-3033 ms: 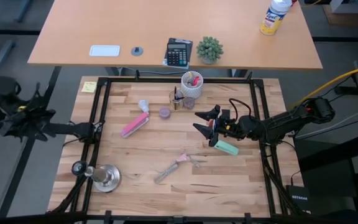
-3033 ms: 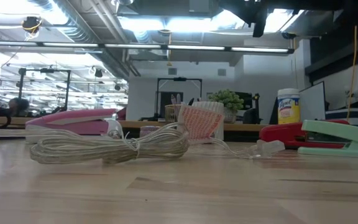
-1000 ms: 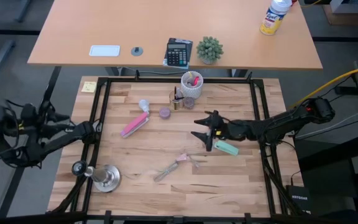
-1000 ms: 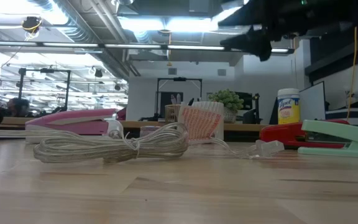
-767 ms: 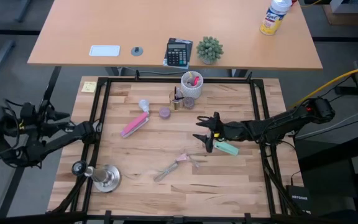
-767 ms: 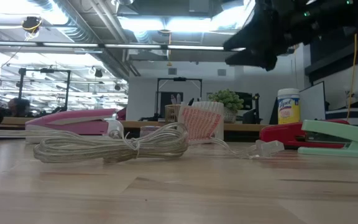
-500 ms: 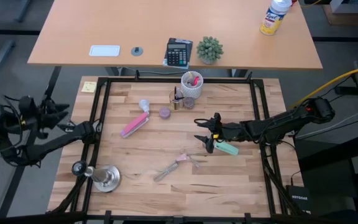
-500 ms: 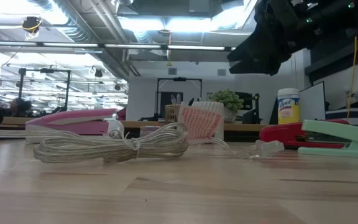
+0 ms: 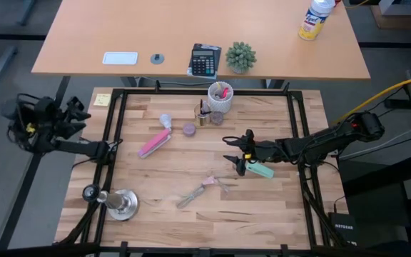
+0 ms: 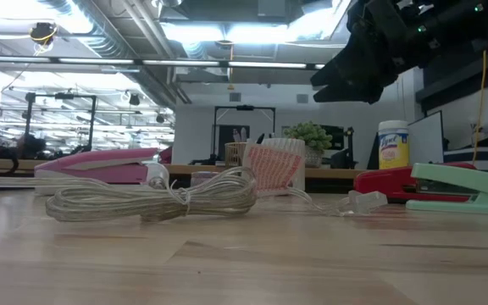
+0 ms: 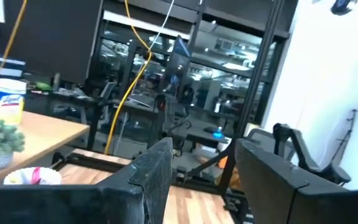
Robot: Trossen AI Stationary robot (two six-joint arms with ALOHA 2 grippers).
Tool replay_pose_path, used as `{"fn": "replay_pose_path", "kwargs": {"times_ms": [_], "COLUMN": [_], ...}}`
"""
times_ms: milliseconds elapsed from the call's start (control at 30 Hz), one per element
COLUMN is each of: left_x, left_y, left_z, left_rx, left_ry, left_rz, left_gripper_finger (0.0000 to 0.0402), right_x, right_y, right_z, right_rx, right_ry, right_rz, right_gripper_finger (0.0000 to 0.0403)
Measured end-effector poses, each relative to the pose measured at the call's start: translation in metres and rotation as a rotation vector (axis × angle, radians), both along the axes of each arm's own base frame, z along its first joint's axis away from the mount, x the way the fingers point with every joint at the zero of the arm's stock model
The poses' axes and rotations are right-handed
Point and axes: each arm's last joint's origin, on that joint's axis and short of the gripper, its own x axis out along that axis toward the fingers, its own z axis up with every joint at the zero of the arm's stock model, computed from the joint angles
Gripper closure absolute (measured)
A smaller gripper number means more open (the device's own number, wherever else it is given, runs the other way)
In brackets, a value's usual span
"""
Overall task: Screw lightbulb
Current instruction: Move the lamp socket to the center of the table
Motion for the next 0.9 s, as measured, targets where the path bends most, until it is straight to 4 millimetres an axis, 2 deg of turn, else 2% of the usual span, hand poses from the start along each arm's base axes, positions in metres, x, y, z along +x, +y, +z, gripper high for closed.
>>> {"fn": "replay_pose_path", "kwargs": {"times_ms": [167, 367, 533, 900], "left_x": [0.003, 0.019, 0.031, 0.057], "left_y": [0.010, 0.016, 0.012, -0.003], "left_z": [0.000, -0.004, 0.003, 0.015], "left_rx": [-0.032, -0.079, -0.028, 0.003], "left_ry": [-0.002, -0.015, -0.054, 0.009], "left_rz": [-0.036, -0.081, -0.098, -0.090], "left_gripper_finger": [0.0234, 0.0234, 0.0234, 0.0234], "right_x": [0.000, 0.000, 0.000, 0.000], "right_y": [0.000, 0.000, 0.000, 0.000], "right_z": [0.000, 0.000, 0.000, 0.000], "right_rx": [0.000, 0.000, 0.000, 0.000], "right_ry": [0.000, 0.000, 0.000, 0.000], "right_rz": [0.000, 0.000, 0.000, 0.000], "right_gripper_finger": [0.0123, 0.0123, 0.0123, 0.0123]}}
